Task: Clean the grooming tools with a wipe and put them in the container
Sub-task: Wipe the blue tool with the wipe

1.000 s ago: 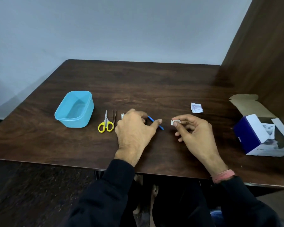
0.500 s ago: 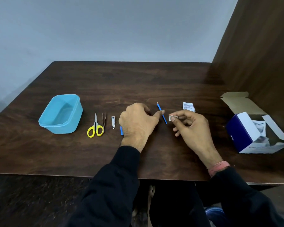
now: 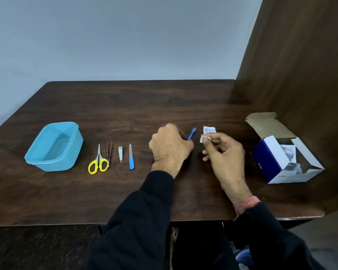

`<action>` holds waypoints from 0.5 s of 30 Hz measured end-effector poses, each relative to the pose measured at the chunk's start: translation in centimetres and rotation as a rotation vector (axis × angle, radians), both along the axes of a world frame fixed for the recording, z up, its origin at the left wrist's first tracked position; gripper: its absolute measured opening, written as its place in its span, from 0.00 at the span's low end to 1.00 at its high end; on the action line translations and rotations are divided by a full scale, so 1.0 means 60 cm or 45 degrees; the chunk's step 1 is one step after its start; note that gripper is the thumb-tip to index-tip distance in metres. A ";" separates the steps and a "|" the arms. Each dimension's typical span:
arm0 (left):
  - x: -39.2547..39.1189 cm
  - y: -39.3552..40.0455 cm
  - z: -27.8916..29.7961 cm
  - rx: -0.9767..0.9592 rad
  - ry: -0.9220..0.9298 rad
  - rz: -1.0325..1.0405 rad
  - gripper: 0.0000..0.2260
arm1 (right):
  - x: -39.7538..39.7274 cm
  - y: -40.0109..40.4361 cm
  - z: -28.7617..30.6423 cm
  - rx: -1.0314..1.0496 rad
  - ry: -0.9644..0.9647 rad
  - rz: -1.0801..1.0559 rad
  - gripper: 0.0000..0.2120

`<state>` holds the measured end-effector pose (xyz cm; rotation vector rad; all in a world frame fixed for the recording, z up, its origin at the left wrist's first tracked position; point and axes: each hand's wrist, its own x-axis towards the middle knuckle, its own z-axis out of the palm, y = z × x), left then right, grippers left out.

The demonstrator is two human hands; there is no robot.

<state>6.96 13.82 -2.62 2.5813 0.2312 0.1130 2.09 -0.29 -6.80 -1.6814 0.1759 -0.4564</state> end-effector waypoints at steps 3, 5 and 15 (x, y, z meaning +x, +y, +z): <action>-0.019 0.016 -0.003 -0.047 -0.039 -0.084 0.06 | -0.003 -0.002 0.000 0.052 -0.039 -0.016 0.08; -0.044 0.042 -0.007 -0.071 -0.125 -0.137 0.04 | -0.007 -0.005 -0.001 0.066 -0.050 -0.017 0.05; -0.144 0.118 -0.053 -0.947 -0.247 -0.093 0.04 | -0.044 0.046 0.015 0.178 -0.119 0.429 0.05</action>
